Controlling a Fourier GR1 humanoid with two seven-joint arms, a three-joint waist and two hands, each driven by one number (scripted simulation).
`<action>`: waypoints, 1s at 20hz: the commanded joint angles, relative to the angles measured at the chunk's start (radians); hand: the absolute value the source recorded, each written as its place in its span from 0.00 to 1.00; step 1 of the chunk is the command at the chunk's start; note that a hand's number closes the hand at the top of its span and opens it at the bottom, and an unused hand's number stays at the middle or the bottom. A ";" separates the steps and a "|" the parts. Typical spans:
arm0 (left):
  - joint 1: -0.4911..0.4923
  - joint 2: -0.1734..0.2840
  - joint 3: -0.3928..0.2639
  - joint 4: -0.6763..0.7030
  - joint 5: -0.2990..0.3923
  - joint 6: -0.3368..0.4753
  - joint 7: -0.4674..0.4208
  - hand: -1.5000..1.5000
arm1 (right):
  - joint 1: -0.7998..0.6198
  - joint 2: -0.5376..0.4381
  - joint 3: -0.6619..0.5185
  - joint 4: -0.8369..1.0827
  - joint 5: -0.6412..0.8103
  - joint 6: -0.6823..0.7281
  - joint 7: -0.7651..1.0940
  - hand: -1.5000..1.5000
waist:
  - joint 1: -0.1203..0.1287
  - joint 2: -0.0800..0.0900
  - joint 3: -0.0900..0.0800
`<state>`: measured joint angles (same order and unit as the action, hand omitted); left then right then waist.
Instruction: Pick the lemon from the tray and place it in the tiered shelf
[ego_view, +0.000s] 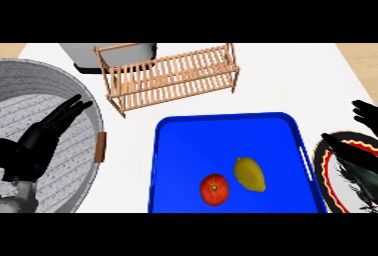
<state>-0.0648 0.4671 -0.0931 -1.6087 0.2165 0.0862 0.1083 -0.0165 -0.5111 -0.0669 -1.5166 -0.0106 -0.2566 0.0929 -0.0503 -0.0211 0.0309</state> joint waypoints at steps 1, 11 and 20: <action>0.119 -0.059 -0.103 0.094 -0.042 -0.019 -0.010 0.50 | 0.086 0.116 -0.027 -0.010 -0.093 -0.027 -0.031 0.00 | 0.009 0.022 -0.030; 0.099 -0.077 -0.145 0.116 -0.050 0.005 -0.023 0.50 | 0.121 0.041 0.121 -0.240 -0.115 0.205 -0.048 0.00 | 0.016 0.024 -0.035; 0.099 -0.028 -0.143 0.060 -0.038 0.014 0.008 0.50 | 0.123 -0.271 0.247 -0.397 0.201 0.284 0.308 0.00 | 0.030 0.025 -0.047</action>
<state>-0.0477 0.4663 -0.1937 -1.6576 0.1753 0.1078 0.0638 0.1158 -0.6597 0.1435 -1.8516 0.0496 0.0078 0.2772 -0.0263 -0.0193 0.0229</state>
